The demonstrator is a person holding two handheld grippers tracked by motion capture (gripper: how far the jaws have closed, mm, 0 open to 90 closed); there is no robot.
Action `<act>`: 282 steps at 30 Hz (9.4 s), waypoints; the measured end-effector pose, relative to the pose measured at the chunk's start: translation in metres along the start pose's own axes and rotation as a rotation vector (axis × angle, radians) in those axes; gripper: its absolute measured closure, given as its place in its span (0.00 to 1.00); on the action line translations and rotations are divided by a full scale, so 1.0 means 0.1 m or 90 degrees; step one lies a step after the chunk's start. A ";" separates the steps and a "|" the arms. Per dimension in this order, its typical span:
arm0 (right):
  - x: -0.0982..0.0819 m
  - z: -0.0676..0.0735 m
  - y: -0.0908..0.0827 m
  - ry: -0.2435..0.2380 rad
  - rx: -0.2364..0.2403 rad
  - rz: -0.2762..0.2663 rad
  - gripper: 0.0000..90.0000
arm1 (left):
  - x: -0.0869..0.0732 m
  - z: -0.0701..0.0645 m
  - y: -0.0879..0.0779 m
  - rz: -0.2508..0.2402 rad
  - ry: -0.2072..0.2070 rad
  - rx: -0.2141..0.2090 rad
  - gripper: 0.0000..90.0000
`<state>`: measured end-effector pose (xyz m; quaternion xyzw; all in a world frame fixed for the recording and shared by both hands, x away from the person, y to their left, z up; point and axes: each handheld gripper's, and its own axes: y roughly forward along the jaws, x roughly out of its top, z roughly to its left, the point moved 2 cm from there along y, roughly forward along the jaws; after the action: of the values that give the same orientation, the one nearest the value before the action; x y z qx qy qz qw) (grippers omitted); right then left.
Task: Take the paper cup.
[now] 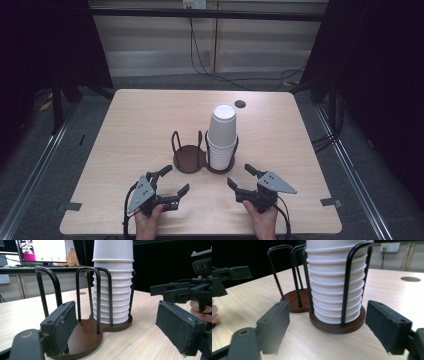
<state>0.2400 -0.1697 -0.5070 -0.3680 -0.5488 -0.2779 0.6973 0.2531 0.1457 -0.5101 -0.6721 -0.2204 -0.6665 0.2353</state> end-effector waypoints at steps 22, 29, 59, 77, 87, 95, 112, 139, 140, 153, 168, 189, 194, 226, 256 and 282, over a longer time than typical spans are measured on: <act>0.25 0.03 0.02 0.013 0.056 0.066 0.31 | 0.00 0.00 0.00 0.000 0.000 -0.001 0.18; 0.35 0.01 0.06 0.021 0.092 0.090 0.24 | 0.00 0.00 0.00 0.000 0.000 -0.001 0.18; 0.91 -0.04 0.15 0.015 0.144 0.128 0.17 | 0.00 -0.01 0.00 -0.002 -0.006 -0.001 0.19; 1.45 -0.17 0.26 0.000 0.151 0.144 0.17 | 0.00 0.00 0.00 0.000 0.001 -0.001 0.18; 1.64 -0.23 0.44 -0.017 0.140 0.185 0.16 | 0.00 -0.01 0.00 -0.002 -0.006 -0.001 0.18; 1.78 -0.26 0.58 -0.032 0.127 0.208 0.16 | 0.00 -0.01 0.00 -0.002 -0.006 -0.001 0.18; 1.97 -0.24 0.84 -0.050 0.136 0.265 0.15 | 0.00 0.00 0.00 -0.001 -0.001 -0.001 0.18; 2.04 -0.19 0.92 -0.098 0.117 0.299 0.24 | 0.00 -0.01 0.00 -0.002 -0.005 -0.001 0.18; 2.05 -0.19 0.92 -0.097 0.116 0.297 0.24 | 0.00 -0.01 0.00 -0.002 -0.006 -0.001 0.18; 2.13 -0.19 0.83 -0.088 0.118 0.256 0.25 | 0.00 -0.01 0.00 -0.002 -0.005 -0.001 0.18; 2.19 -0.23 0.75 -0.064 0.117 0.202 0.25 | 0.00 0.00 0.00 -0.001 -0.001 -0.002 0.18; 2.27 -0.23 0.61 -0.054 0.122 0.140 0.25 | 0.00 -0.01 0.00 -0.002 -0.006 -0.002 0.18; 2.29 -0.25 0.57 -0.043 0.126 0.119 0.25 | 0.00 -0.01 0.00 -0.002 -0.005 -0.002 0.18; 2.39 -0.27 0.32 -0.008 0.144 0.013 0.26 | 0.00 0.00 0.00 -0.001 0.002 -0.002 0.18; 2.29 -0.20 -0.06 0.001 0.162 -0.027 0.26 | 0.00 -0.01 0.00 -0.002 -0.006 -0.002 0.18; 1.90 0.06 -0.19 0.007 0.197 -0.009 0.26 | 0.01 -0.01 0.03 0.023 -0.006 0.025 0.18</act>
<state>0.2677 -0.1727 -0.3180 -0.2506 -0.5837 -0.1967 0.7468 0.2545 0.1428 -0.5094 -0.6743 -0.2229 -0.6545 0.2594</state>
